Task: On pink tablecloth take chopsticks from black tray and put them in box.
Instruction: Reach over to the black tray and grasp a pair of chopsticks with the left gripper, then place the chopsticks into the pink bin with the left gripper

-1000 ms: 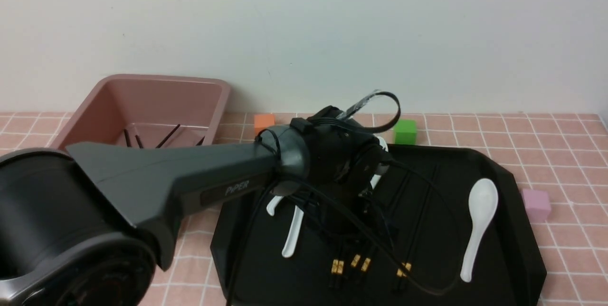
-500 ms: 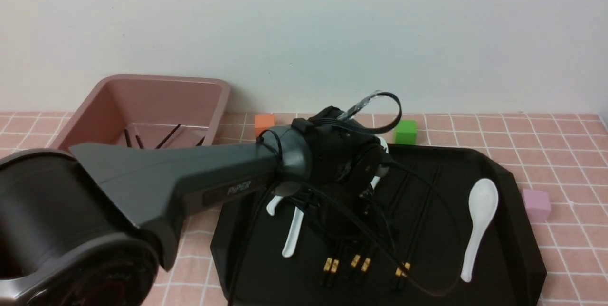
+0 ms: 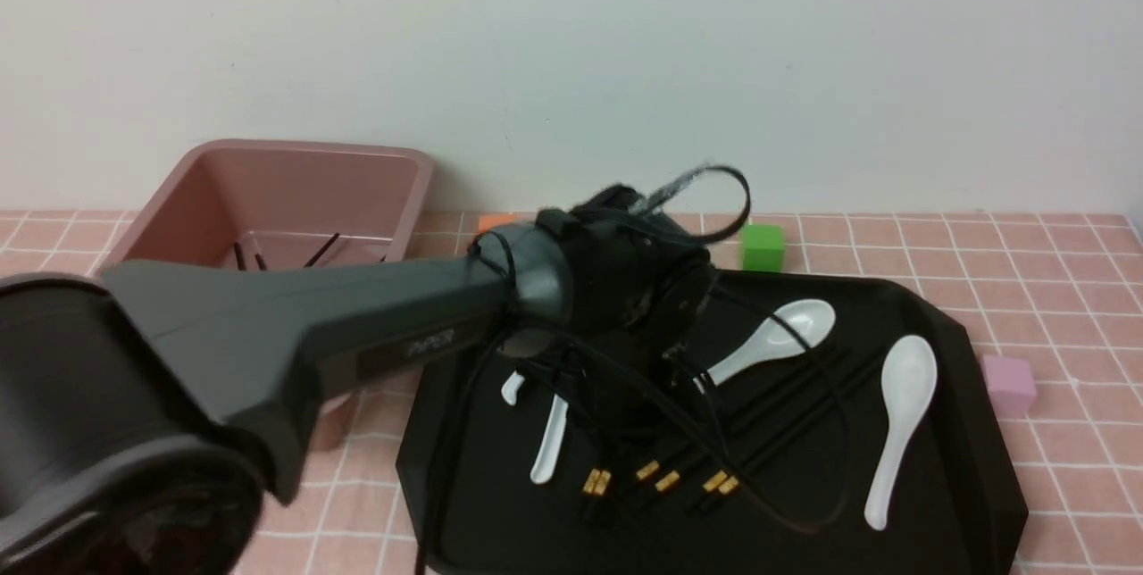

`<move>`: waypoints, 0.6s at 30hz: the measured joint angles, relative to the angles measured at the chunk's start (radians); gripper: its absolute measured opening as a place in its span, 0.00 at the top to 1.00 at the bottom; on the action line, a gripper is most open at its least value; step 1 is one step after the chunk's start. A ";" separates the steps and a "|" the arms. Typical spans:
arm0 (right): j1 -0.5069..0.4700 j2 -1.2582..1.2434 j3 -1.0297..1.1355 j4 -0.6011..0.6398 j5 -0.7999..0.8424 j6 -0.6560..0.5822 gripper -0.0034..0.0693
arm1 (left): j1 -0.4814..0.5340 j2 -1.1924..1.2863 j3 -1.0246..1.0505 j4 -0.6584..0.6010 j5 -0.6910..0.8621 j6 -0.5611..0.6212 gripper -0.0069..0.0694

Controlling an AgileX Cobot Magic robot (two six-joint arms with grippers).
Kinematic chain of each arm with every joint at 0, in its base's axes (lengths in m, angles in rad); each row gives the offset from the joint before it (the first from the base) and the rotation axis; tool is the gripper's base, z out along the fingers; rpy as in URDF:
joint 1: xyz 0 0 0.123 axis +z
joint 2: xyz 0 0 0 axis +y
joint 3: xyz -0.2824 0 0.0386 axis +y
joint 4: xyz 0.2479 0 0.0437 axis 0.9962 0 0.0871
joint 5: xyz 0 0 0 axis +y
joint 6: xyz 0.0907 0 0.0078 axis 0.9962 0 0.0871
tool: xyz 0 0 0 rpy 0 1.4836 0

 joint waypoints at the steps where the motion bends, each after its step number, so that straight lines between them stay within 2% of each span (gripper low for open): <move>1: 0.000 0.000 0.000 0.000 0.000 0.000 0.62 | 0.000 -0.048 0.001 0.000 0.011 0.000 0.76; 10: 0.000 0.000 0.000 0.000 0.000 0.000 0.62 | 0.011 -0.356 0.107 0.014 0.061 0.056 0.76; 13: 0.000 0.000 0.000 0.000 0.000 0.000 0.62 | 0.084 -0.476 0.207 0.032 0.084 0.063 0.76; 16: 0.000 0.000 0.000 0.000 0.000 0.000 0.62 | 0.220 -0.561 0.314 0.047 0.073 0.078 0.76; 17: 0.000 0.000 0.000 0.000 0.000 0.000 0.62 | 0.230 -0.564 0.319 0.049 0.071 0.080 0.76; 18: 0.000 0.000 0.000 0.000 0.000 0.000 0.62 | 0.308 -0.580 0.359 0.053 0.050 0.100 0.76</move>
